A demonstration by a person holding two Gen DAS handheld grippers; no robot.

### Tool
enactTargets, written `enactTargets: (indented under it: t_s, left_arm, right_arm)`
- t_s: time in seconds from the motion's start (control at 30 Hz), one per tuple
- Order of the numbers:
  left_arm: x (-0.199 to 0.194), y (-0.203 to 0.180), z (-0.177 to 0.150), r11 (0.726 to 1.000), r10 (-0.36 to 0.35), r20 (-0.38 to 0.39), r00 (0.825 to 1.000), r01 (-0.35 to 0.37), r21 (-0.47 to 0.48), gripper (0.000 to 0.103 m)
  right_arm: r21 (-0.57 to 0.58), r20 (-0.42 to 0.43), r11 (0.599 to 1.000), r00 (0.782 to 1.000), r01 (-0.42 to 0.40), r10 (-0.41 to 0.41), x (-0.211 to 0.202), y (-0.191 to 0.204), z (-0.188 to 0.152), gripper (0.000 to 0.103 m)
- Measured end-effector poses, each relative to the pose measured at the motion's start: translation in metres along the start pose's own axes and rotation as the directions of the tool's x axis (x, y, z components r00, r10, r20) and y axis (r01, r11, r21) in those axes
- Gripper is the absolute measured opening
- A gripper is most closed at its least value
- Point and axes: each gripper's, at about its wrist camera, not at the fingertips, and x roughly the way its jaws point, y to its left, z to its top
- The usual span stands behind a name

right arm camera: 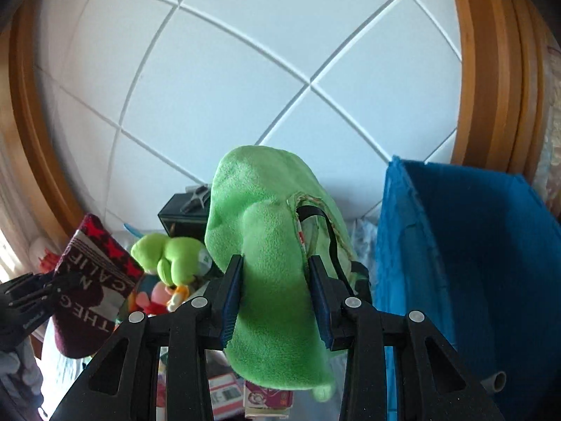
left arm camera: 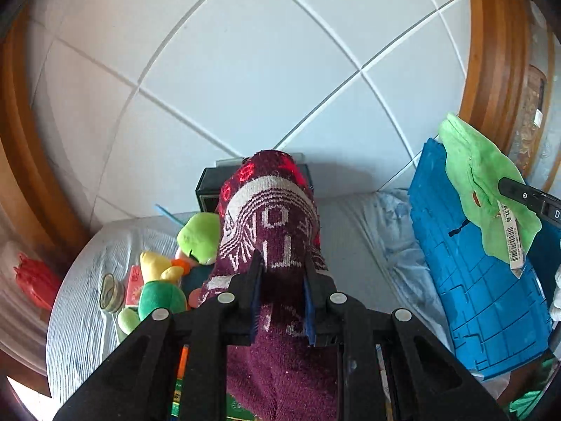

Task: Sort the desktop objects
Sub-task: 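Carry both hats into the blue crate and open both tools to release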

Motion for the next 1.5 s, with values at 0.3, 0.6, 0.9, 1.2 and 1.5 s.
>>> enactTargets:
  t_s: [0.3, 0.6, 0.9, 1.2, 1.5]
  left_arm:
    - [-0.04, -0.138, 0.065, 0.985, -0.153, 0.088, 0.984, 0.144, 0.098, 0.019]
    - [-0.021, -0.354, 0.111, 0.932, -0.334, 0.039, 0.942, 0.324, 0.162, 0.019]
    - [0.125, -0.501, 0.084, 0.925, -0.291, -0.235, 0.927, 0.336, 0.177, 0.019]
    - [0.258, -0.535, 0.038, 0.956, -0.189, -0.452, 0.872, 0.269, 0.118, 0.019]
    - [0.297, -0.553, 0.001, 0.959, 0.022, -0.528, 0.849, 0.131, 0.251, 0.019]
  right_arm:
    - [-0.017, 0.105, 0.993, 0.988, 0.119, -0.116, -0.092, -0.078, 0.042, 0.036]
    - [-0.029, 0.032, 0.964, 0.964, 0.264, -0.263, -0.097, -0.224, 0.05, 0.036]
    - [-0.079, -0.211, 0.966, 0.943, 0.248, -0.259, -0.006, -0.327, -0.003, 0.036]
    - [-0.17, -0.419, 0.948, 0.851, 0.271, -0.318, 0.117, -0.368, -0.073, 0.036]
    - [-0.254, -0.59, 0.936, 0.728, 0.243, -0.349, 0.169, -0.372, -0.14, 0.036]
